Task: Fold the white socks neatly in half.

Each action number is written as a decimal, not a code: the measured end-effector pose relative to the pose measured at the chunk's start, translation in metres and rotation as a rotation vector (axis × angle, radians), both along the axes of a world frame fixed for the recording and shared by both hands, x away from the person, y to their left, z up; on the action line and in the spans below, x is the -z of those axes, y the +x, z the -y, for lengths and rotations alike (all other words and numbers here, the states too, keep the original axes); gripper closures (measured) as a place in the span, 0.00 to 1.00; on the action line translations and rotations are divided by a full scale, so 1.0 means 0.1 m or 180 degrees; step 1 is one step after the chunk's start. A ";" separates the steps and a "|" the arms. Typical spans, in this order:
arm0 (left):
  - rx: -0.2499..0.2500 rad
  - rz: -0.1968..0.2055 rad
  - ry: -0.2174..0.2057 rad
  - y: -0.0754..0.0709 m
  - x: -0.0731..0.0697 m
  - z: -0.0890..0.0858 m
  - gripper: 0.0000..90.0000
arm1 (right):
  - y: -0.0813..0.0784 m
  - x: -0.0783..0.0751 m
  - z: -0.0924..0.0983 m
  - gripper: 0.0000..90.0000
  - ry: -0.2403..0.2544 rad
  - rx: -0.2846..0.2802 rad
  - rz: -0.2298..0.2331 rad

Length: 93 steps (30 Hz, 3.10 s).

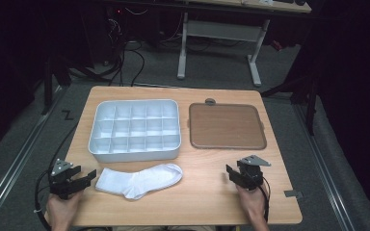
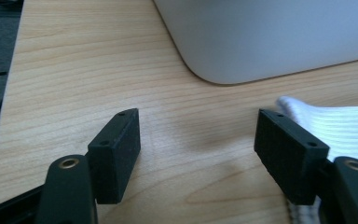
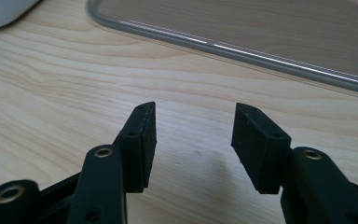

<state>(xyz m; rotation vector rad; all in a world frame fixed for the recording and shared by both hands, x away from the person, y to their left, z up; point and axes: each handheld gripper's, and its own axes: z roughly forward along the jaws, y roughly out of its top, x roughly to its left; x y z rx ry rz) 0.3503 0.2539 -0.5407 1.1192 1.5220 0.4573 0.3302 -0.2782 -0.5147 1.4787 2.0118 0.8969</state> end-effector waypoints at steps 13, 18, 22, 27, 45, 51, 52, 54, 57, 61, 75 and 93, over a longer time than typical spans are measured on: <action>0.0227 -0.0001 -0.0323 -0.16 -0.20 0.04 0.36 | 0.01 -0.06 -0.41 0.63 0.0185 -0.0457 -0.0027; 0.0291 -0.0057 -0.0368 -0.20 -0.23 0.10 0.36 | 0.02 -0.05 -0.60 0.65 0.0221 -0.0664 -0.0030; 0.0320 -0.0129 -0.0369 -0.19 -0.23 0.17 0.38 | 0.03 -0.07 -0.77 0.66 0.0254 -0.0807 -0.0029; 0.0344 -0.0187 -0.0377 -0.17 -0.21 0.26 0.39 | 0.05 -0.07 -0.95 0.67 0.0300 -0.0958 -0.0074; 0.0374 -0.0370 -0.0159 -0.13 -0.07 0.46 0.44 | 0.16 0.03 -1.33 0.68 0.0331 -0.1211 -0.0191; 0.0389 -0.0369 -0.0055 -0.14 -0.07 0.48 0.50 | 0.20 0.10 -1.38 0.78 0.0336 -0.1219 -0.0309; 0.0401 -0.0370 -0.0033 -0.14 -0.07 0.49 0.52 | 0.20 0.10 -1.38 0.80 0.0317 -0.1247 -0.0304; 0.0412 -0.0378 0.0015 -0.14 -0.07 0.50 0.56 | 0.20 0.10 -1.39 0.84 0.0307 -0.1261 -0.0308; 0.0432 -0.0376 0.0028 -0.15 -0.06 0.51 0.62 | 0.20 0.11 -1.39 0.89 0.0288 -0.1277 -0.0330; 0.0467 -0.0369 0.0005 -0.18 -0.06 0.53 0.65 | 0.20 0.11 -1.39 0.92 0.0215 -0.1317 -0.0316; 0.0603 -0.0374 -0.0013 -0.15 -0.06 0.70 0.74 | 0.13 0.12 -1.23 0.93 0.0179 -0.1225 -0.0283; 0.0771 -0.0305 -0.0125 -0.10 -0.05 1.01 0.78 | 0.03 0.12 -0.86 0.93 0.0174 -0.0992 -0.0263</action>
